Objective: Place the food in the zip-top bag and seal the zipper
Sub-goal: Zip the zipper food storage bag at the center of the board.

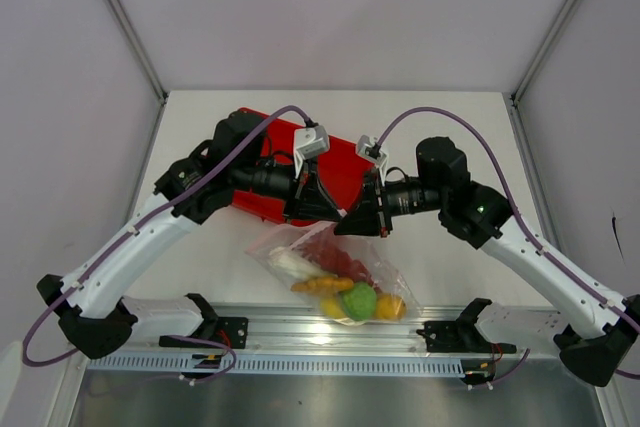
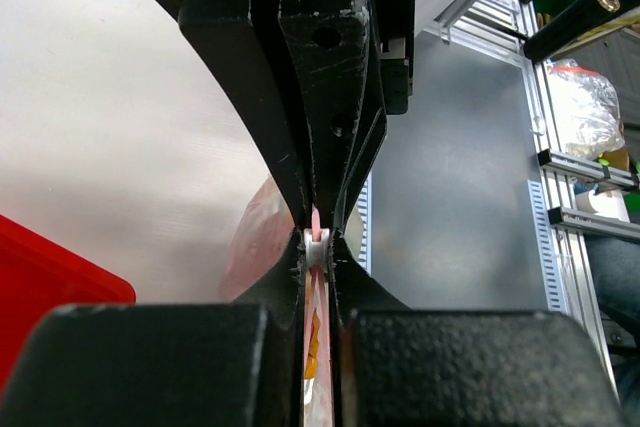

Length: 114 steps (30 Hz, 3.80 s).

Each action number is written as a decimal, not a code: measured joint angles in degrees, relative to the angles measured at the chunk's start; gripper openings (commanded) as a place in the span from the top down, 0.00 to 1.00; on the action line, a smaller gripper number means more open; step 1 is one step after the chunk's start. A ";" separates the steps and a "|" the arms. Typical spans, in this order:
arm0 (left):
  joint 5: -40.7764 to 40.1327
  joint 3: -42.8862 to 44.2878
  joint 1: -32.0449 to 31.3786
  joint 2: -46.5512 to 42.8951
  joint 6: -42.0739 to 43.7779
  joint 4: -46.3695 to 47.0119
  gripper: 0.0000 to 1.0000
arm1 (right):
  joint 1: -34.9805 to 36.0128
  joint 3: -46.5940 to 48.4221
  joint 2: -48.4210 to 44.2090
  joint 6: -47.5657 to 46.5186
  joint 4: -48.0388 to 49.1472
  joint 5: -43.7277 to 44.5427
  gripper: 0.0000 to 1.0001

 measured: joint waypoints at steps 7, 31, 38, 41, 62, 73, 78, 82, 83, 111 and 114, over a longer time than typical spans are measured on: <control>0.04 0.02 -0.02 1.40 0.00 -0.13 0.99 | 0.44 -3.80 -3.91 1.05 2.64 5.25 1.00; -0.70 3.48 0.26 4.46 0.24 -2.80 1.00 | -5.05 -9.49 -7.69 12.39 12.52 6.84 1.00; -1.55 19.87 0.26 11.41 2.10 -14.32 0.99 | -5.70 -9.46 -5.97 15.52 22.62 4.04 1.00; -2.32 24.85 0.59 13.84 3.19 -18.56 1.00 | -5.75 -9.49 -4.26 17.20 26.14 3.37 1.00; 0.31 19.21 0.33 18.32 7.32 -16.50 1.00 | -5.27 -18.01 -2.71 6.67 20.41 4.61 0.34; 1.92 18.71 -0.50 17.46 5.92 -13.55 0.99 | -4.61 -26.80 -4.15 6.71 33.92 2.56 0.33; 3.06 18.71 -0.50 17.42 5.55 -13.25 1.00 | -4.09 -27.65 -3.41 7.65 40.00 2.34 0.39; 4.02 18.71 -0.50 17.33 5.53 -13.05 0.99 | -4.13 -27.65 -3.41 7.69 43.54 2.38 0.41; 4.13 18.71 -0.50 17.31 5.53 -13.05 0.99 | -4.17 -27.65 -3.41 7.72 44.17 2.38 0.44; 3.43 18.60 -0.07 16.85 5.60 -12.31 0.99 | -5.44 -27.91 2.78 16.55 61.29 -1.75 1.00; 2.40 16.74 -0.07 15.61 5.57 -10.80 1.00 | -5.55 -29.09 2.32 19.15 62.84 0.15 1.00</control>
